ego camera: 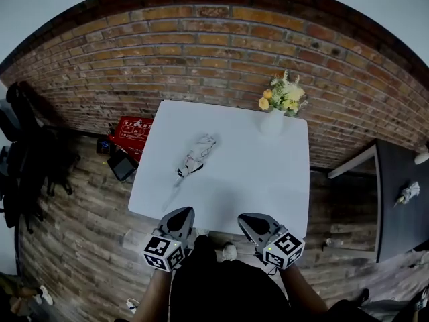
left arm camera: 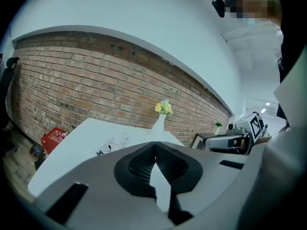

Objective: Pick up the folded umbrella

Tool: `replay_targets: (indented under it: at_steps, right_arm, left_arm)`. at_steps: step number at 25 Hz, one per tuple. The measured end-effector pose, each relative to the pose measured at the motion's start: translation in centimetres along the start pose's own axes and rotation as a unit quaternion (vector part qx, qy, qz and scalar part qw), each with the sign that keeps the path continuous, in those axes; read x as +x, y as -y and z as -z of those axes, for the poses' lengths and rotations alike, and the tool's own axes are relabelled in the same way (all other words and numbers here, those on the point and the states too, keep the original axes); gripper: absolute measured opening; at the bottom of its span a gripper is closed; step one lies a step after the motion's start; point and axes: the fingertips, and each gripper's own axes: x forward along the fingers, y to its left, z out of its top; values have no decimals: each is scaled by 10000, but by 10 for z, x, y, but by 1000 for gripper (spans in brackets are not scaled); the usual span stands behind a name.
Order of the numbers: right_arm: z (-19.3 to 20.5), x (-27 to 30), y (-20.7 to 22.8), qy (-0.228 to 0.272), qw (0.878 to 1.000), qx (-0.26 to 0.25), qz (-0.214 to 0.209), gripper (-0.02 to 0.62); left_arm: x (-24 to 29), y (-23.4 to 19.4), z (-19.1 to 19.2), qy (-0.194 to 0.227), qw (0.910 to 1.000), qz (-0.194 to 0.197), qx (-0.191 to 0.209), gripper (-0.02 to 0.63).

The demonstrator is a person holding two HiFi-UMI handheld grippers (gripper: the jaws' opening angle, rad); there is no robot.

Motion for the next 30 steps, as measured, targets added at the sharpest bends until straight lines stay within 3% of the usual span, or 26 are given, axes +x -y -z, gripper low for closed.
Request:
replay_targets:
  at_steps: [19,30]
  right_arm:
    - [-7,93,52,-251,9963,170,809,23]
    - [2,95,67,-276,9883,509,1408,23]
  left_arm:
    - [129,-123,4,-1212,9891,135,829,22]
    - [194,-165,23,-1943,9748,216,1076,211]
